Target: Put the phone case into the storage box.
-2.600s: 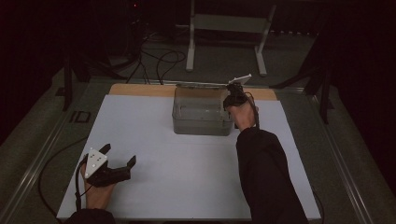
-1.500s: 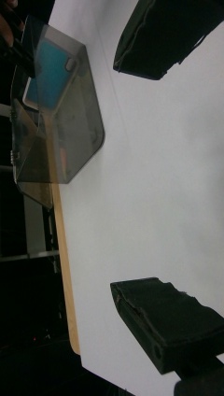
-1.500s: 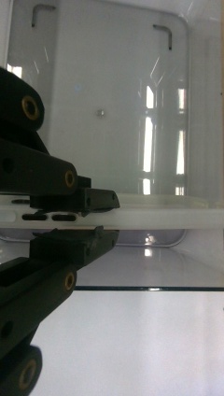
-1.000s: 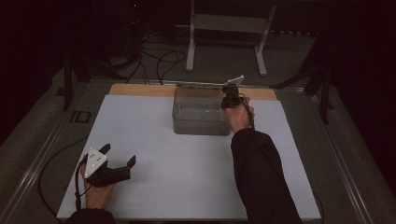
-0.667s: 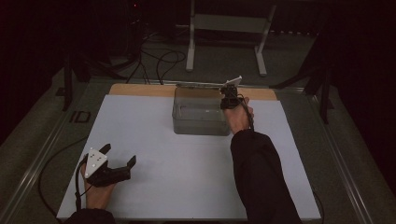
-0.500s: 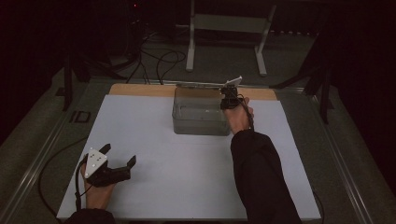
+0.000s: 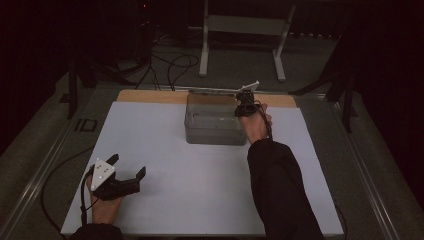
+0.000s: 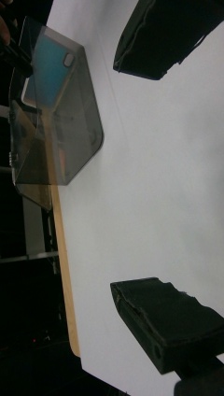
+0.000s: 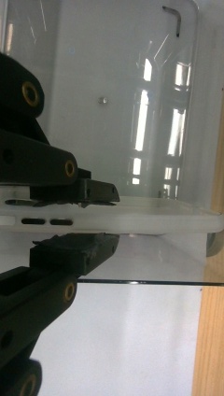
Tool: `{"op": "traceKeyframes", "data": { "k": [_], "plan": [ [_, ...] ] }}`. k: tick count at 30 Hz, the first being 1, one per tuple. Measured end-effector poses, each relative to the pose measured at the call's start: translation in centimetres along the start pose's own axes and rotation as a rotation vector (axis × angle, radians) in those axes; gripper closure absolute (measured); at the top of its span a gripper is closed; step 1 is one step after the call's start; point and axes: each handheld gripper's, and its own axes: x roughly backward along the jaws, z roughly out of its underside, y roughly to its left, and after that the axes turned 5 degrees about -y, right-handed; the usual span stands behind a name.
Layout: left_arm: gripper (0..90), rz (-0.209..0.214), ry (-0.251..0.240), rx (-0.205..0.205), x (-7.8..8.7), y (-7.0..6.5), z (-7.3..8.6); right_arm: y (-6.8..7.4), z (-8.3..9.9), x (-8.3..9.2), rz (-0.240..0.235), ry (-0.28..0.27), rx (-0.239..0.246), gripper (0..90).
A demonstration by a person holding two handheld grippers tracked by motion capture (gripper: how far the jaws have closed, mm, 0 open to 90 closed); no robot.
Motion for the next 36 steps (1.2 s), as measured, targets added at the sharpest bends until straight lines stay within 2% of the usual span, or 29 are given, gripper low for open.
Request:
{"op": "traceKeyframes", "data": {
  "k": [10,12,16,20,26,33,34,36],
  "plan": [
    [0.0,-0.001,0.0,-0.002,0.0,0.0,0.0,0.3,0.1,0.8,-0.006,-0.05,0.093,65.2],
    [0.0,-0.001,0.0,-0.003,0.1,0.0,0.0,0.3,0.1,1.2,0.016,-0.068,0.112,64.4],
    [0.0,-0.001,-0.003,0.001,0.1,0.0,0.0,0.2,0.1,1.7,-0.007,-0.089,0.121,60.6],
    [0.0,0.001,-0.002,-0.002,0.0,0.0,0.0,0.0,0.0,2.2,-0.012,-0.131,0.151,50.5],
    [0.1,0.001,0.0,-0.004,0.0,0.0,0.0,-0.9,0.1,2.8,-0.054,-0.187,0.135,38.5],
    [0.0,-0.002,0.0,-0.003,0.0,0.0,0.0,-1.3,0.5,3.0,-0.034,-0.207,0.149,24.5],
    [0.0,-0.002,0.001,-0.002,0.0,0.0,0.0,-1.4,0.7,3.1,-0.046,-0.22,0.153,17.6],
    [0.0,-0.004,0.0,-0.002,0.1,0.0,0.0,-1.4,0.9,3.2,-0.064,-0.239,0.162,14.5]
  ]
}}
